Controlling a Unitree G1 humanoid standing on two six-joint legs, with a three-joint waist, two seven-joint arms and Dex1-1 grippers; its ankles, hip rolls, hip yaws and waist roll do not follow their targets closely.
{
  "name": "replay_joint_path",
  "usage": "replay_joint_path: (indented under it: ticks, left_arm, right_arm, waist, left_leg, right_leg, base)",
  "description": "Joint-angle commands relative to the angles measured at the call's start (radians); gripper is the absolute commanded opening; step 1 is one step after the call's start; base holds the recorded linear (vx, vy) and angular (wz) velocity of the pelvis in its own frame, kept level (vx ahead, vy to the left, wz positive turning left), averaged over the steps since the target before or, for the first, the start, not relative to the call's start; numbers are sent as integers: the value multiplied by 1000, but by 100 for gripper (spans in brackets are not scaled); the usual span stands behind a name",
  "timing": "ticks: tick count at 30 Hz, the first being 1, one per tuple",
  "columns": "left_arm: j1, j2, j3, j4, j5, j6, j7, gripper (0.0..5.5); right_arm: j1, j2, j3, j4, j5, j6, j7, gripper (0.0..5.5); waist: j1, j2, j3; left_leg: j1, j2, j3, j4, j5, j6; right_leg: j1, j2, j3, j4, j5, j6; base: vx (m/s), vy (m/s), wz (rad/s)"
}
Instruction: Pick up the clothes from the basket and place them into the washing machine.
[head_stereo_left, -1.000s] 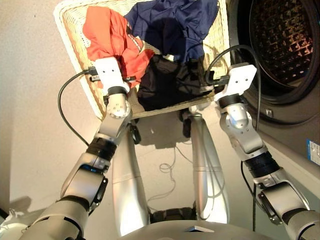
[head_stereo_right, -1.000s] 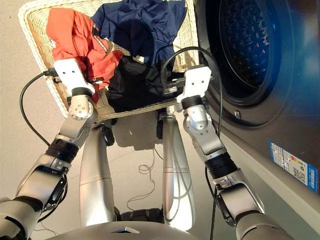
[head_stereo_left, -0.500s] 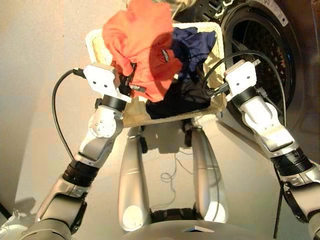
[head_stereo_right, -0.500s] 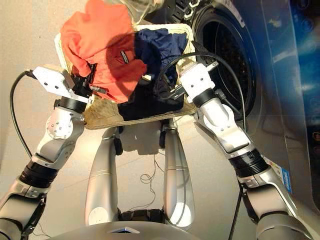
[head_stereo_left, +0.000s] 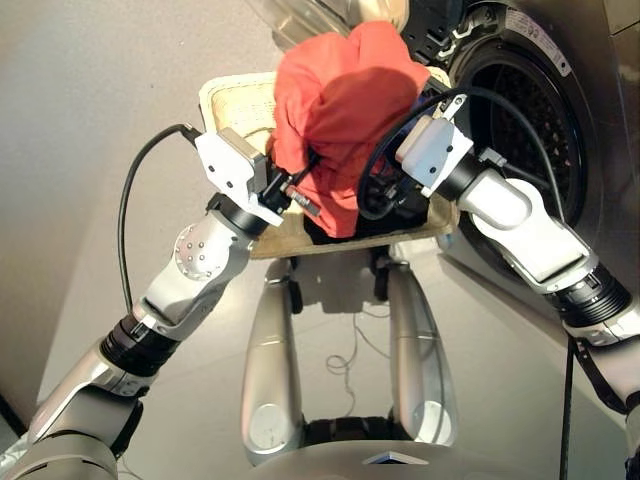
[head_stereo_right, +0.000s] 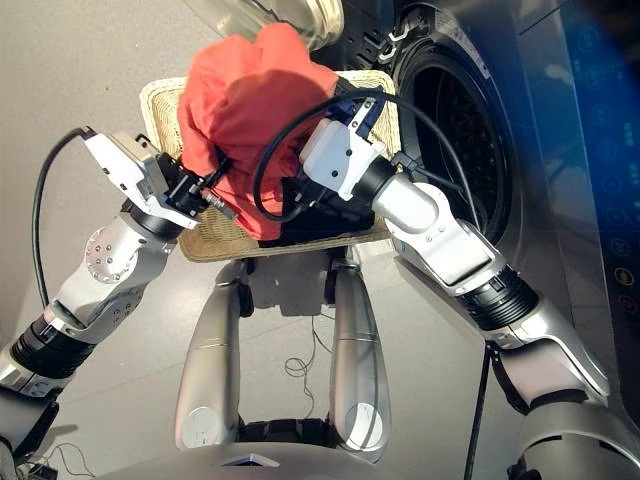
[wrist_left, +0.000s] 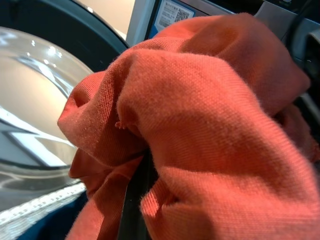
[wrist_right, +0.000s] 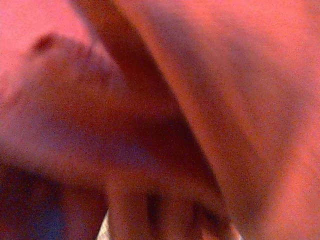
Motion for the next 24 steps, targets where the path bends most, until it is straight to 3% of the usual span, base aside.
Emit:
replay_joint_path:
  ticks: [1, 9, 18, 19, 20, 21, 24]
  left_arm:
    - [-16, -29, -39, -154, -33, -31, -42, 0]
    - [-36, -42, -52, -139, -69, -31, -29, 0]
    - [-42, -59, -41, -121, -46, -33, -6, 0]
    - [-43, -58, -39, -118, -40, -33, -4, 0]
    - [-45, -58, -35, -118, -33, -33, 0, 0]
    - [-48, -58, -31, -115, -28, -33, 3, 0]
    - [-46, -53, -22, -114, -16, -35, 7, 0]
  right_arm:
    - [-191, 71, -9, -11, -21, -52, -73, 550]
    - [-273, 249, 15, 217, -7, -60, -140, 550]
    - [-269, 341, 50, 232, -52, -51, -113, 550]
    - [-259, 340, 51, 230, -50, -50, -108, 380]
    - [-251, 338, 53, 225, -54, -48, -104, 24]
    - [-243, 333, 53, 221, -56, -48, -100, 0]
    - [-221, 321, 40, 208, -58, -47, -101, 0]
  waist:
    - [-13, 49, -26]
    - [5, 62, -27]
    - [9, 67, -20]
    - [9, 67, -19]
    - [8, 68, -19]
    - [7, 68, -18]
    - [6, 67, -18]
  left_leg:
    - [-9, -13, -17, 74, -71, -1]
    - [-27, -13, -20, 86, -68, -2]
    - [-37, -17, -24, 93, -69, 1]
    - [-39, -17, -25, 94, -69, 1]
    - [-40, -18, -26, 95, -69, 1]
    - [-41, -18, -26, 97, -69, 1]
    - [-45, -17, -26, 102, -71, 3]
  right_leg:
    - [38, -5, 35, -220, 145, 81]
    - [23, -6, 37, -202, 140, 74]
    - [16, -6, 40, -197, 139, 72]
    - [15, -6, 40, -196, 138, 71]
    - [15, -6, 40, -195, 138, 71]
    - [13, -6, 39, -193, 137, 71]
    - [10, -6, 40, -189, 136, 70]
  base:
    - [0, 0, 0]
    - [0, 0, 0]
    - [0, 0, 0]
    - [0, 0, 0]
    - [0, 0, 0]
    - [0, 0, 0]
    - [0, 0, 0]
